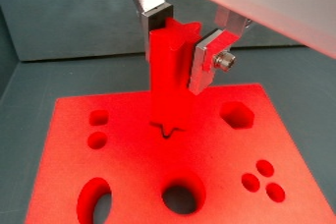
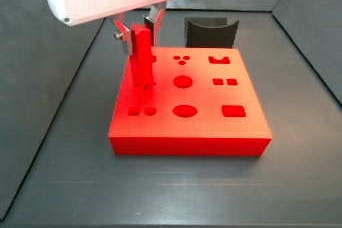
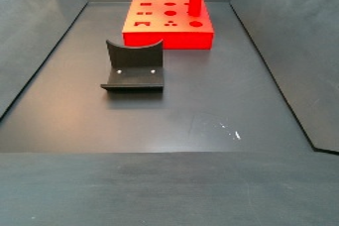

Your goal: Insert the star object.

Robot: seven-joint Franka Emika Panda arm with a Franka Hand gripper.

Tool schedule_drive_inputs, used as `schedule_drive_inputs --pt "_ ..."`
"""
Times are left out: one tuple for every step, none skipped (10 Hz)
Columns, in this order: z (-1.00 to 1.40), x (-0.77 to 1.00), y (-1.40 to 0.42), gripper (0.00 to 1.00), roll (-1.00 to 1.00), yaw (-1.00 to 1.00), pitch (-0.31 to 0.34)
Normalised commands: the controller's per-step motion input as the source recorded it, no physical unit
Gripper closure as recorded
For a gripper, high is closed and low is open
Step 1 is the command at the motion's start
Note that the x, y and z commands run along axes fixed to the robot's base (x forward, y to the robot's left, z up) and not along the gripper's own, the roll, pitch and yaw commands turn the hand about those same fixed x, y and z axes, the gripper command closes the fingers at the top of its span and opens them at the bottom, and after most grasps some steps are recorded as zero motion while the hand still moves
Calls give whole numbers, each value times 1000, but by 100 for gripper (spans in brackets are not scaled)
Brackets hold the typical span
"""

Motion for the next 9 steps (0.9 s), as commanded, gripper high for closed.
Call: schedule_drive_inputs --pt "-97 0 -37 100 0 340 -23" --pt "-183 263 0 100 0 100 4" --pt "-226 357 0 100 0 37 81" --pt "-186 357 0 100 0 0 90" --pt "-166 283 -3 100 0 0 79" --pt "-457 97 -34 100 7 -9 56" --pt "-869 0 0 100 61 -6 76" --pt "-880 0 0 100 66 -83 129" --pt "-683 0 94 100 59 -166 209"
